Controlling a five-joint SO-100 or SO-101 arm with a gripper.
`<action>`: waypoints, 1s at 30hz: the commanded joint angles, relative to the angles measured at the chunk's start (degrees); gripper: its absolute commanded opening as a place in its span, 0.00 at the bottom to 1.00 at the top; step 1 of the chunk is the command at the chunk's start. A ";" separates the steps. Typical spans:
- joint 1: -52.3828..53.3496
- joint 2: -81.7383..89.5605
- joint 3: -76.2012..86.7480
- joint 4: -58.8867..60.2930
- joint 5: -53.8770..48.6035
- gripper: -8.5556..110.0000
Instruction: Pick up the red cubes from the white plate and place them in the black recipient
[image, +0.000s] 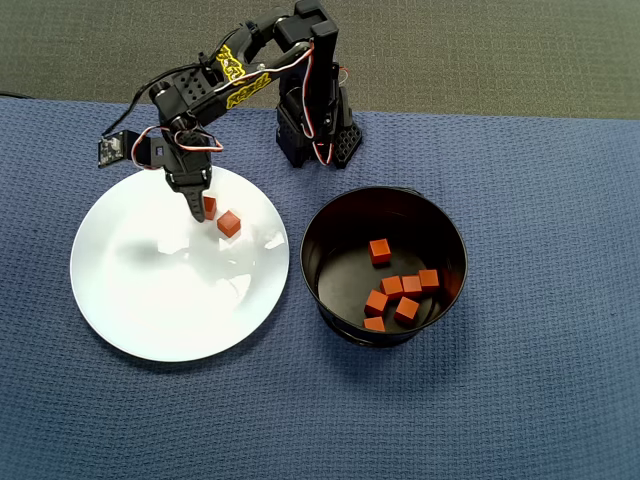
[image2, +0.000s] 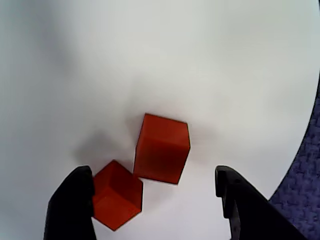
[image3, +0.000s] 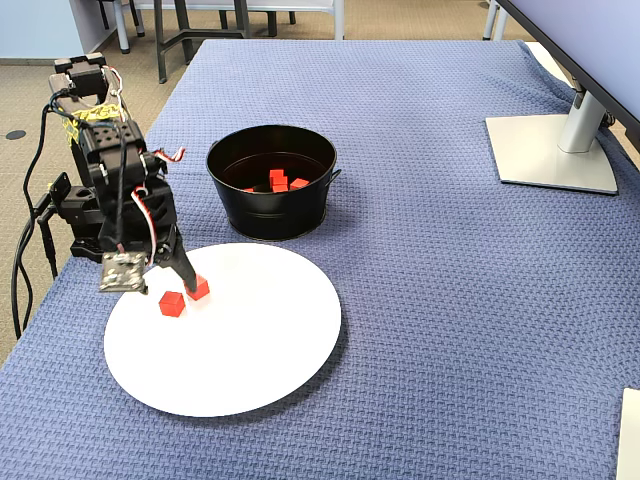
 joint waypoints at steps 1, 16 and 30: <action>0.53 0.26 0.88 -2.81 4.92 0.25; -0.18 -0.35 7.03 -8.35 7.47 0.24; -2.20 -0.70 4.04 -8.00 10.37 0.07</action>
